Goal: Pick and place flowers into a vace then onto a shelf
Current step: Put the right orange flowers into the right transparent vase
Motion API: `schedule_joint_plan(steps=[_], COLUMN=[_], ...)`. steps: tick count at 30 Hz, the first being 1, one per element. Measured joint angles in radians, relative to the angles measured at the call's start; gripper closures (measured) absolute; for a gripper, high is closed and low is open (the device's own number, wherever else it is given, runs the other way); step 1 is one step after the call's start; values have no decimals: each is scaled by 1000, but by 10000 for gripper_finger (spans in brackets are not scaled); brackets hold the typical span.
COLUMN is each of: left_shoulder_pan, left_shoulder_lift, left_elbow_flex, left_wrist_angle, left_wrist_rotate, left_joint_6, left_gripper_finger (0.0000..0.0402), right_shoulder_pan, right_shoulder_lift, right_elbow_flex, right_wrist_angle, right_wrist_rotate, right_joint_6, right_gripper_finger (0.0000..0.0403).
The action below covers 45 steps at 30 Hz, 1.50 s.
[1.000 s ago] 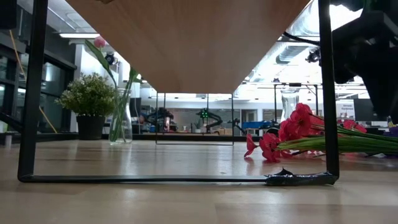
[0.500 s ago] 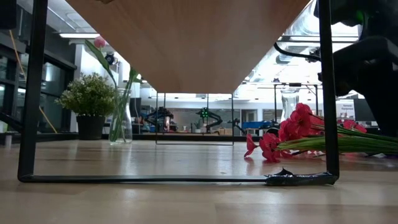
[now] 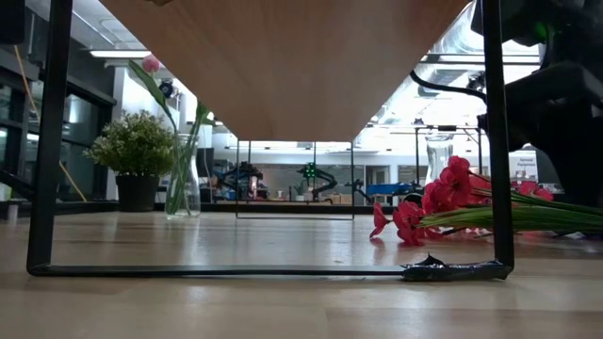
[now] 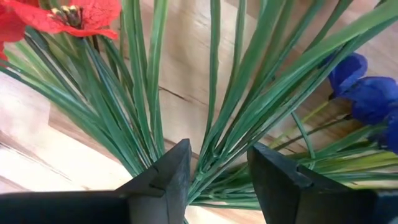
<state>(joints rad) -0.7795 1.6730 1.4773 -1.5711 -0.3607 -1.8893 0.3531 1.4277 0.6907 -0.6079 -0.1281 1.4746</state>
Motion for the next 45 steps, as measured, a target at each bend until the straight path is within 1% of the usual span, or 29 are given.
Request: schedule_joint_plan(steps=[16, 34, 41, 45], left_shoulder_pan=[0, 0, 0, 0], left_shoulder_lift=[0, 0, 0, 0], left_elbow_flex=[0, 0, 0, 0], left_wrist_angle=[0, 0, 0, 0], left_wrist_rotate=[-11, -11, -11, -11], left_joint_6=[0, 0, 2, 1], left_gripper_finger=[316, 316, 316, 316], right_shoulder_pan=[0, 0, 0, 0], right_shoulder_lift=[0, 0, 0, -1], right_elbow_flex=[0, 0, 0, 0], right_wrist_angle=[0, -26, -27, -27], right_wrist_rotate=[42, 40, 9, 6], right_joint_6=[-2, -2, -2, -2], right_gripper_finger=[304, 396, 393, 399])
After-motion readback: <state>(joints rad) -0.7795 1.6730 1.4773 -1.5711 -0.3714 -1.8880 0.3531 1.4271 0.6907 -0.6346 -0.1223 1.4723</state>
